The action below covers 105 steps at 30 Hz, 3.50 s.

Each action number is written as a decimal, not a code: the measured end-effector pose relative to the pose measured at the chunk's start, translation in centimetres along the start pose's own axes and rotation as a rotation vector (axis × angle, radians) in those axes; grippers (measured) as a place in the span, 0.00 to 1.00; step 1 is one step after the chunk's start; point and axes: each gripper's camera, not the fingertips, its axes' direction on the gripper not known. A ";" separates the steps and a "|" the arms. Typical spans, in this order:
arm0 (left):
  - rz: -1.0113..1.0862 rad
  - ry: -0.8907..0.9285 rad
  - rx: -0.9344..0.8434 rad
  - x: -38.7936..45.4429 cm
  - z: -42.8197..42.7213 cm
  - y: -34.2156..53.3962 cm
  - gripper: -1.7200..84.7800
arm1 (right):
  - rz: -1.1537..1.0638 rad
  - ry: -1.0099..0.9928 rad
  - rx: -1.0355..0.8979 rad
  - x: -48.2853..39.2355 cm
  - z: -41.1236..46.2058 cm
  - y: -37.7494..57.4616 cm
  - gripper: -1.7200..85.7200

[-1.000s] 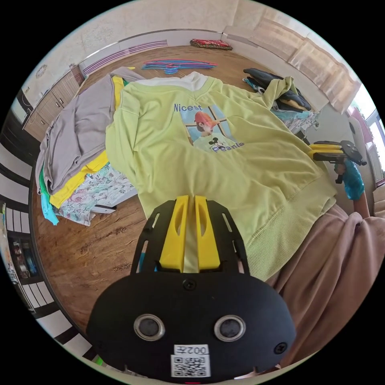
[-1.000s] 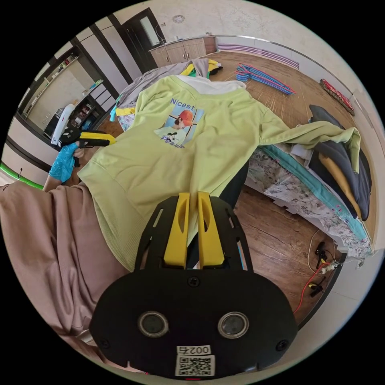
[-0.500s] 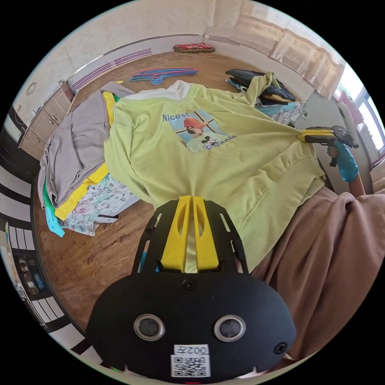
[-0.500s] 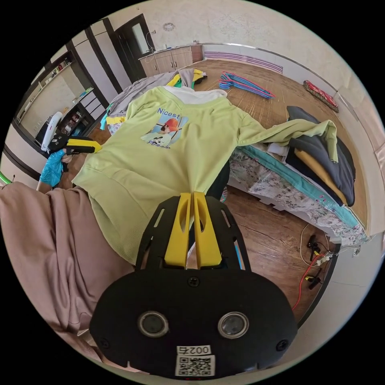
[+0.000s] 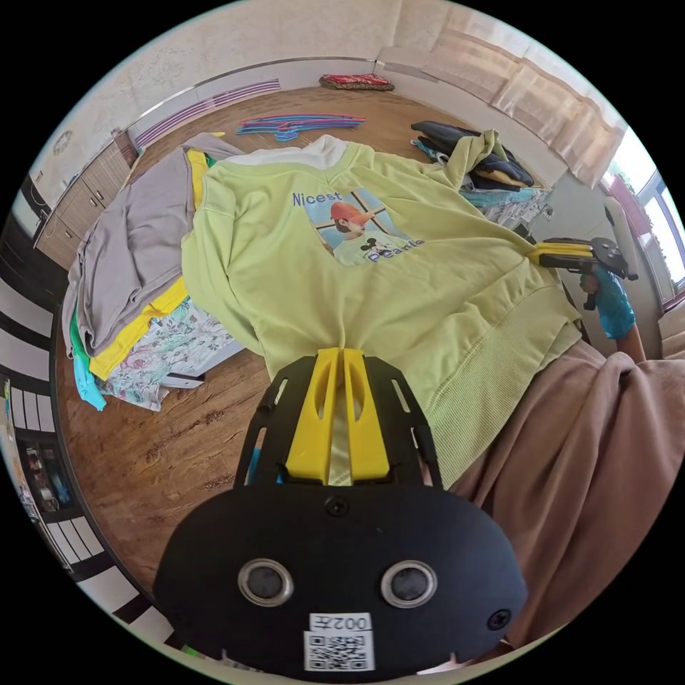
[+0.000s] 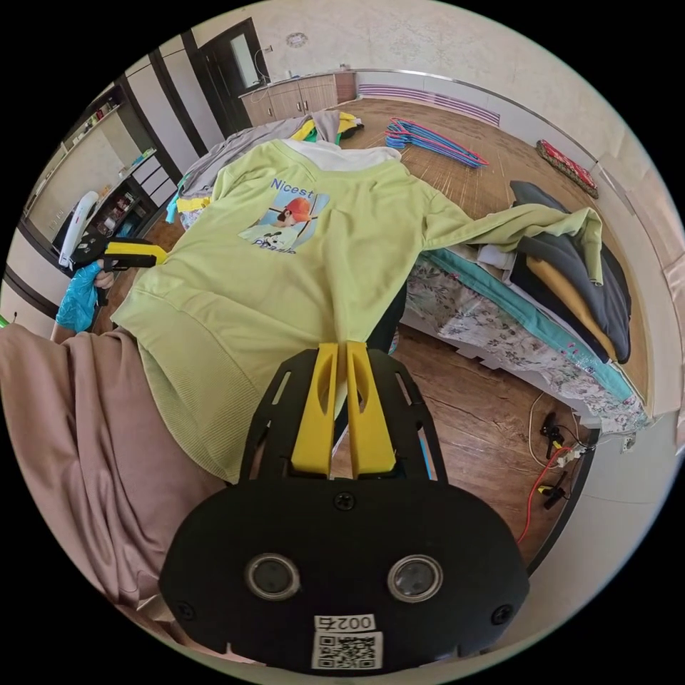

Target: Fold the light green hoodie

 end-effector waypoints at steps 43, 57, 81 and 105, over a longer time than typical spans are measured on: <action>-0.050 0.005 0.018 -0.3 1.4 -2.0 0.02 | -0.071 0.034 0.063 -3.2 2.3 -4.3 0.10; -0.037 0.006 0.042 -0.1 1.1 -1.9 0.02 | -0.098 0.047 0.052 -3.2 3.6 -6.8 0.08; 0.000 -0.020 0.379 -9.4 1.9 -25.6 0.03 | -0.056 0.088 0.353 4.1 9.8 -35.2 0.02; -0.027 -0.095 0.216 -10.7 8.7 -32.3 0.01 | -0.070 0.038 0.188 6.6 15.9 -42.3 0.07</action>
